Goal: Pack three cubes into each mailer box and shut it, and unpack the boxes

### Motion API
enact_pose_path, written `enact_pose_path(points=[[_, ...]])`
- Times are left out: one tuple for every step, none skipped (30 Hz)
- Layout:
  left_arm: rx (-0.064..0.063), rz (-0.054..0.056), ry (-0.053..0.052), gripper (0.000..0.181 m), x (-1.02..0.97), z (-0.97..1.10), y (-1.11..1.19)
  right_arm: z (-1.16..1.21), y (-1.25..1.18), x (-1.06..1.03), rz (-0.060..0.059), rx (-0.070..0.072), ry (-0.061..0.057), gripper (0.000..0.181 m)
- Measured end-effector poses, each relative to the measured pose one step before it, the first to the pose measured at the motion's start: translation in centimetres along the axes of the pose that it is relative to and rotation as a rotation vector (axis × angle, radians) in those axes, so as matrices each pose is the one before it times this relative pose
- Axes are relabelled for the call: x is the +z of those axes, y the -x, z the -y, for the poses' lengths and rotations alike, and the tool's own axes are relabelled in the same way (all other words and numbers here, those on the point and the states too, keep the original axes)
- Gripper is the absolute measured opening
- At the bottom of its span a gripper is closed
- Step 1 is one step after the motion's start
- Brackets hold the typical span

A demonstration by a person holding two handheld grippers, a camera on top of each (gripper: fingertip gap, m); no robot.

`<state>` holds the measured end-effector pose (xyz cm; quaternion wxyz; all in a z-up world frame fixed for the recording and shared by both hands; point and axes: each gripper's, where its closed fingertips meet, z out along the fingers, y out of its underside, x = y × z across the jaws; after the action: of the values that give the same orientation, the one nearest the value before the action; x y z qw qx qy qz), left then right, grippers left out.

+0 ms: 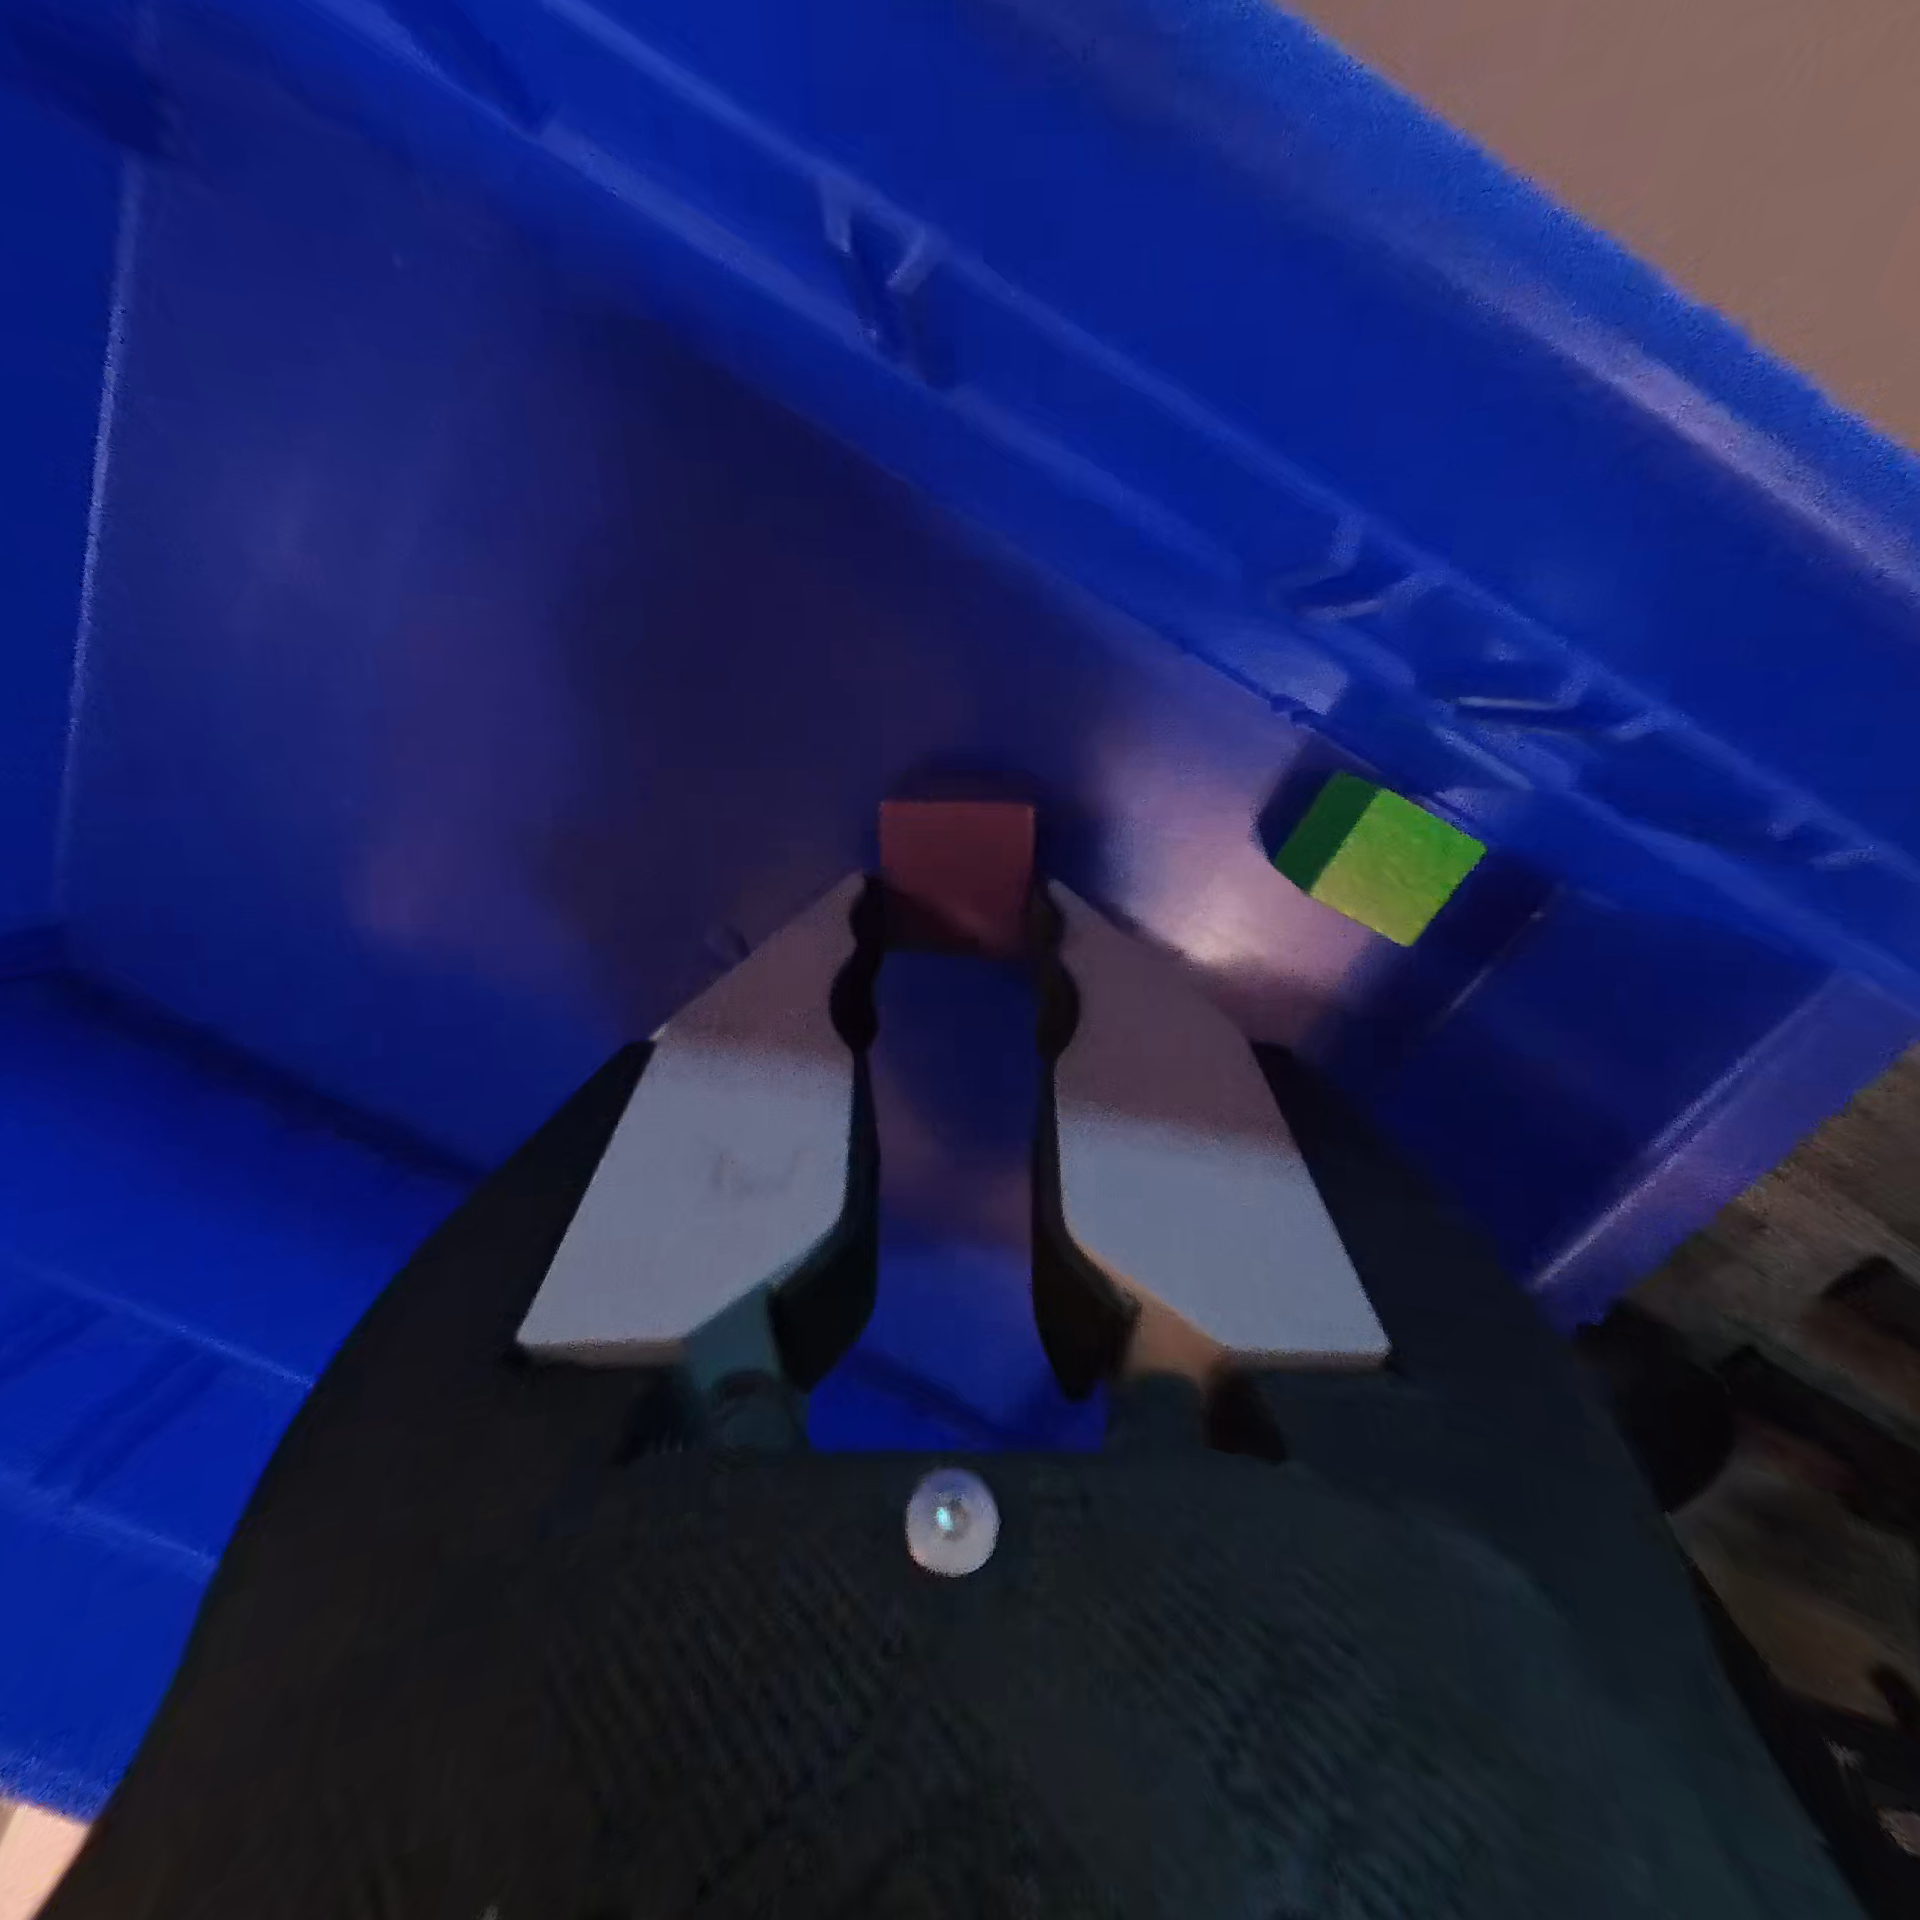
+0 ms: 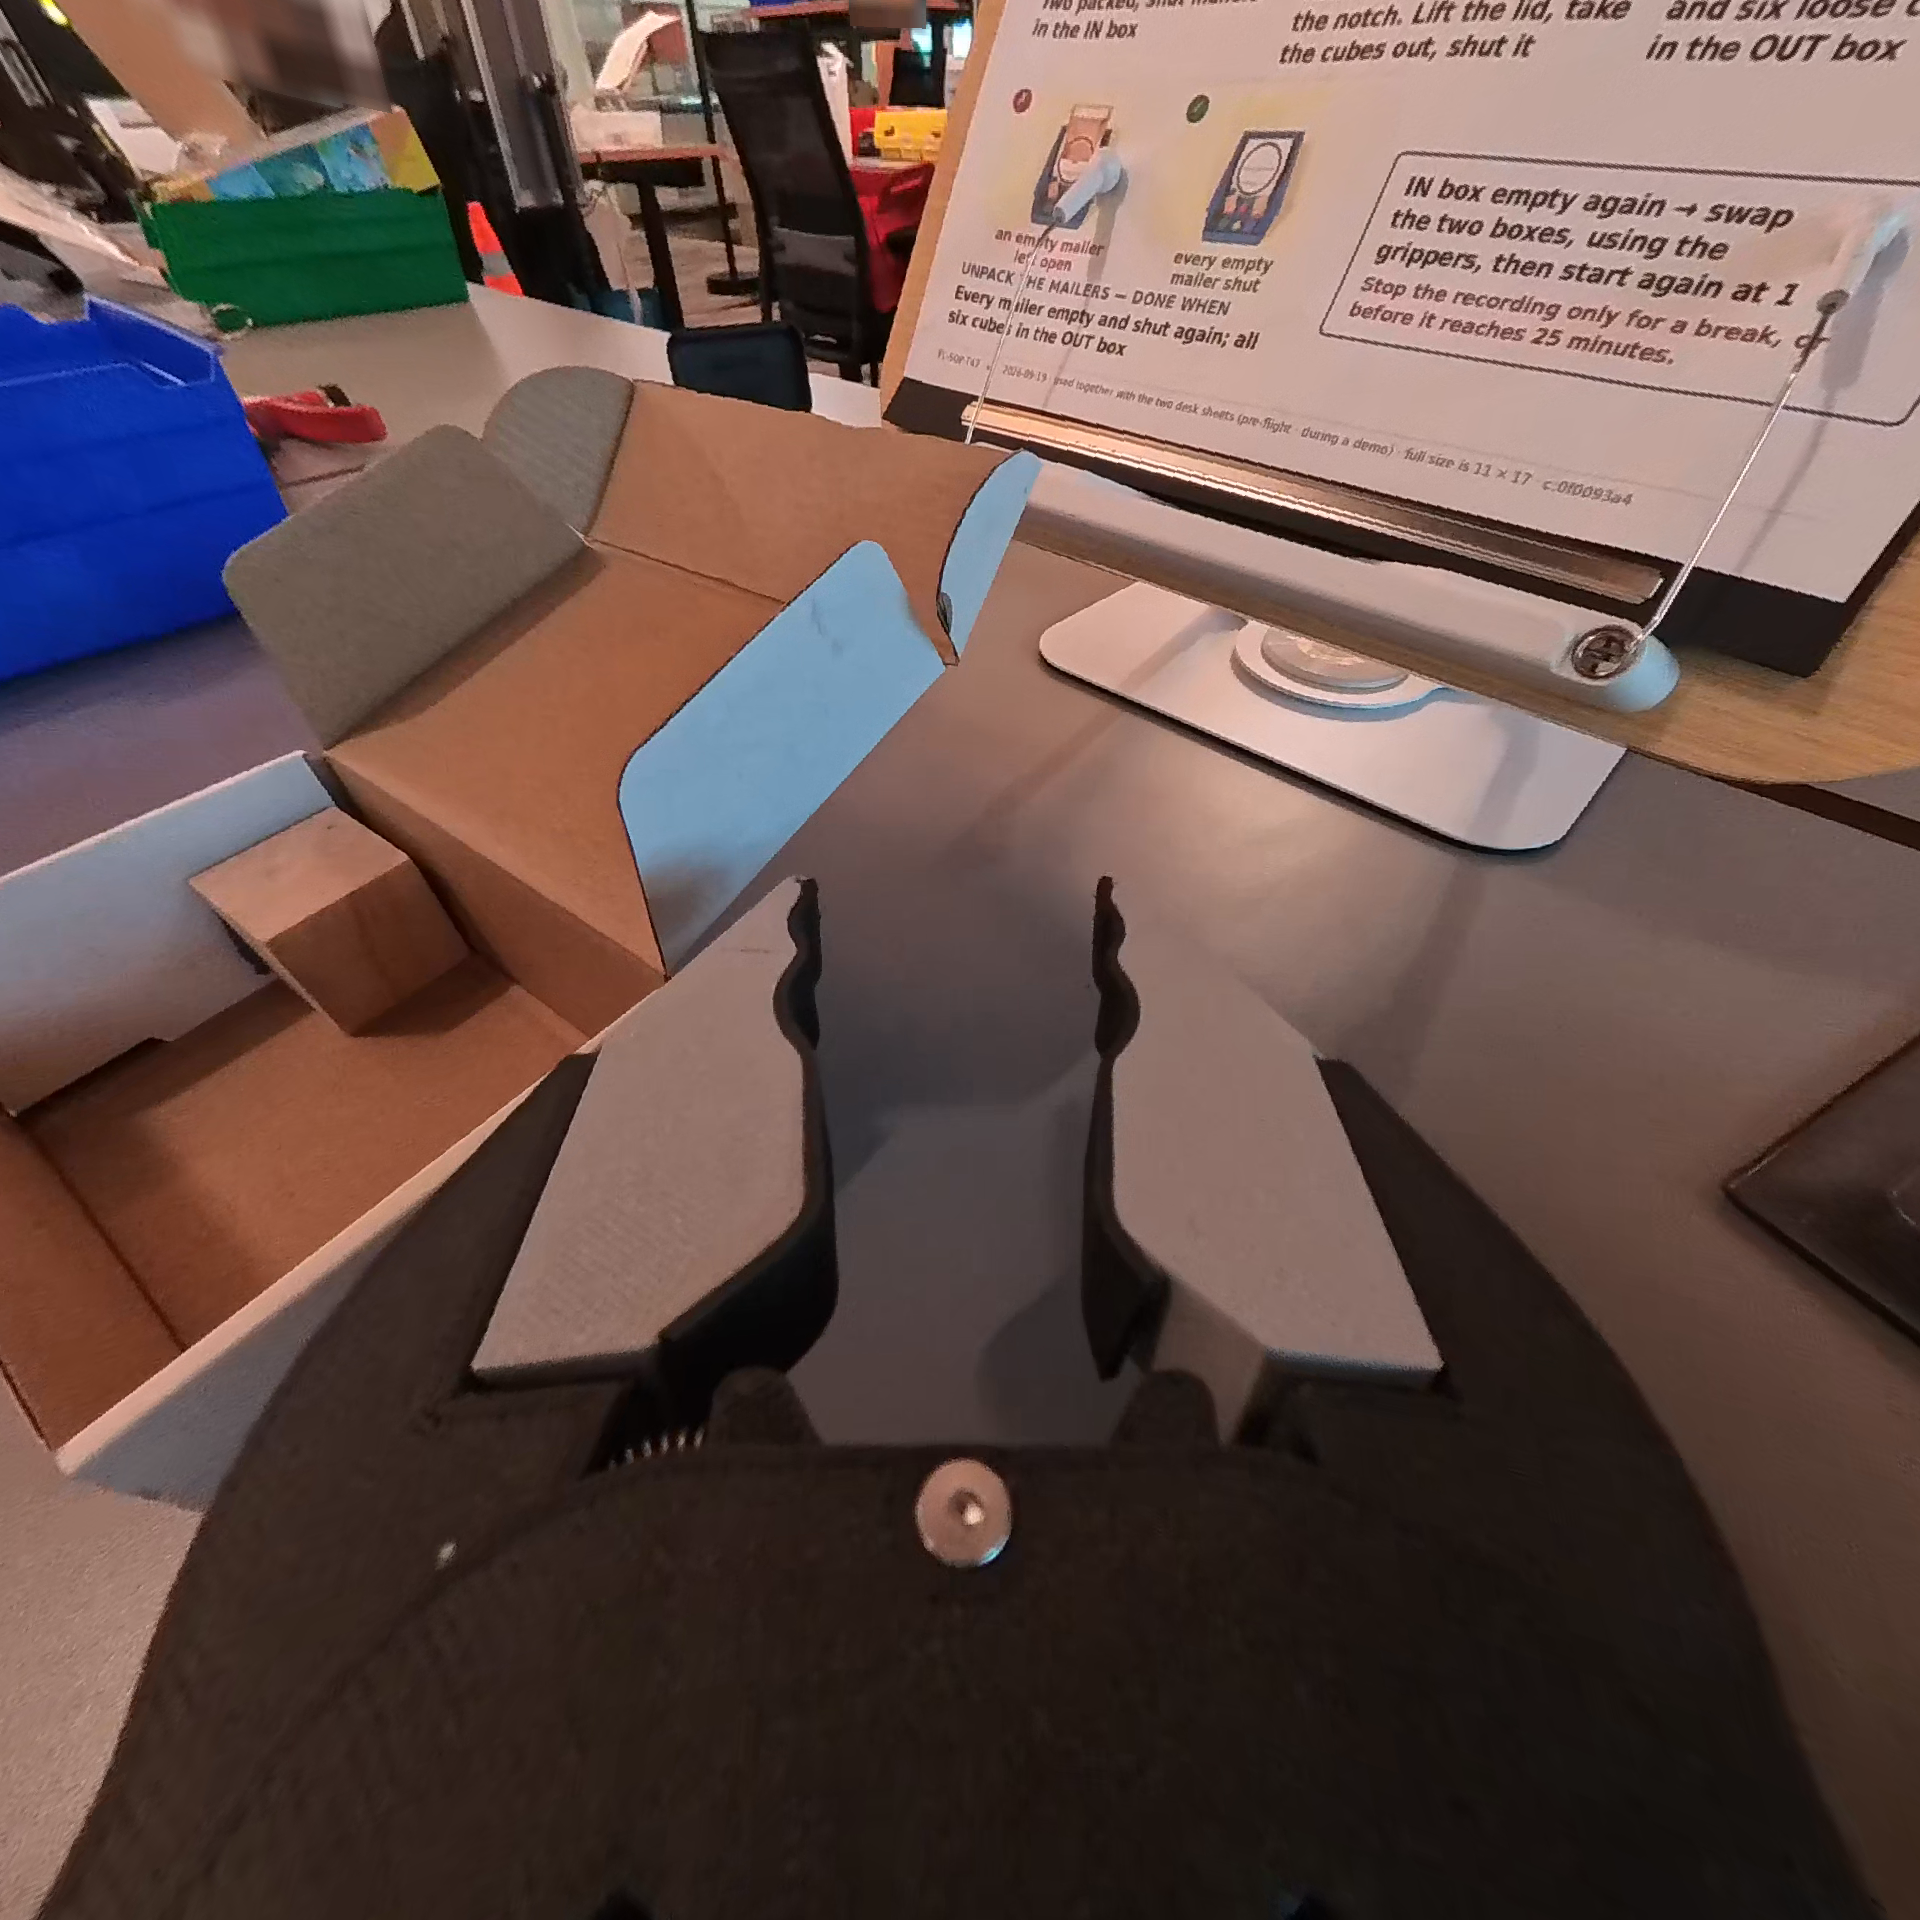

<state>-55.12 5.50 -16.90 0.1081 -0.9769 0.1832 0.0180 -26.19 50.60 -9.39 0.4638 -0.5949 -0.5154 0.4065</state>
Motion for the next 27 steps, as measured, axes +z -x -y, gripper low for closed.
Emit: enact_pose_path(points=[[0.0015,-0.0085,0.0009,0.027,-0.072,0.044,-0.043,-0.003,0.030,0.010,0.0034,0.0015,0.0004,0.050],[0.0052,0.0037,0.0204,0.027,-0.074,-0.280,0.092,0.011,0.022,0.017,0.0032,0.0007,-0.0005,0.050],[0.0110,0.0319,0.0196,0.027,-0.205,-0.318,0.427,0.013,0.027,0.016,0.0025,0.0002,-0.0007,0.050],[0.0086,0.0183,0.0050,0.027,-0.401,-0.154,0.198,0.013,0.012,0.027,0.0019,0.0002,0.0003,0.049],[-0.0011,0.0247,-0.0137,0.027,-0.653,0.144,0.330,-0.004,0.013,0.041,0.0012,0.0000,0.0011,0.049],[-0.0060,0.0382,-0.0292,0.027,-0.919,0.392,0.587,0.000,0.030,0.032,0.0008,-0.0009,0.0006,0.049],[-0.0041,0.0428,-0.0417,0.027,-1.143,0.620,0.661,0.032,0.038,0.032,0.0012,-0.0019,-0.0003,0.049],[-0.0028,0.0543,-0.0527,0.027,-1.287,0.945,0.859,0.035,0.079,0.031,0.0025,-0.0029,-0.0006,0.049],[-0.0014,0.0737,-0.0592,0.027,-1.387,1.273,1.174,0.030,0.109,0.052,0.0033,-0.0037,0.0002,0.048],[-0.0012,0.0653,-0.0621,0.027,-1.375,1.589,1.039,0.031,0.092,0.054,0.0024,-0.0044,0.0010,0.049],[0.0010,0.0535,-0.0690,0.027,-1.273,2.031,0.769,0.034,0.067,0.055,0.0008,-0.0046,0.0008,0.049],[0.0037,0.0518,-0.0757,0.027,-1.087,2.477,0.617,0.079,0.047,0.014,0.0002,-0.0041,-0.0011,0.049],[0.0113,0.0471,-0.0734,0.026,-0.825,2.708,0.382,0.113,0.018,-0.008,-0.0006,-0.0032,-0.0035,0.049],[0.0215,0.0425,-0.0649,0.026,-0.529,2.756,0.119,0.121,-0.032,-0.059,-0.0023,-0.0017,-0.0043,0.049],[0.0232,0.0396,-0.0621,0.026,-0.244,2.802,-0.061,0.145,-0.077,-0.084,-0.0034,0.0006,-0.0059,0.048],[0.0182,0.0248,-0.0671,0.026,0.063,2.893,-0.416,0.194,-0.077,-0.140,-0.0025,0.0031,-0.0092,0.048],[0.0094,0.0124,-0.0739,0.026,0.400,2.899,-0.743,0.237,-0.095,-0.173,-0.0020,0.0048,-0.0115,0.048],[-0.0102,0.0071,-0.0796,0.026,0.755,2.782,-0.977,0.262,-0.126,-0.200,-0.0032,0.0047,-0.0121,0.048],[-0.0322,-0.0042,-0.0867,0.026,1.135,2.575,-1.293,0.313,-0.146,-0.213,-0.0038,0.0033,-0.0136,0.048],[-0.0501,-0.0224,-0.0851,0.026,1.473,2.153,-1.653,0.357,-0.099,-0.237,-0.0009,0.0024,-0.0162,0.049],[-0.0475,-0.0397,-0.0707,0.026,1.746,1.438,-1.948,0.387,-0.060,-0.247,0.0017,0.0032,-0.0175,0.049],[-0.0346,-0.0232,-0.0502,0.026,1.932,0.649,-1.609,0.358,-0.042,-0.243,0.0022,0.0045,-0.0170,0.049],[-0.0194,0.0047,-0.0294,0.026,1.967,-0.062,-1.041,0.310,-0.031,-0.229,0.0037,0.0055,-0.0151,0.050],[-0.0113,-0.0027,-0.0125,0.026,1.917,-0.548,-0.983,0.264,0.007,-0.197,0.0063,0.0062,-0.0132,0.050],[-0.0211,-0.0204,-0.0114,0.026,1.786,-0.640,-1.051,0.239,0.023,-0.181,0.0067,0.0056,-0.0124,0.050],[-0.0241,-0.0258,-0.0146,0.026,1.560,-0.535,-0.992,0.234,0.027,-0.149,0.0066,0.0040,-0.0115,0.050],[-0.0070,-0.0363,-0.0188,0.025,1.306,-0.373,-1.057,0.277,0.127,-0.140,0.0121,0.0025,-0.0122,0.050]])
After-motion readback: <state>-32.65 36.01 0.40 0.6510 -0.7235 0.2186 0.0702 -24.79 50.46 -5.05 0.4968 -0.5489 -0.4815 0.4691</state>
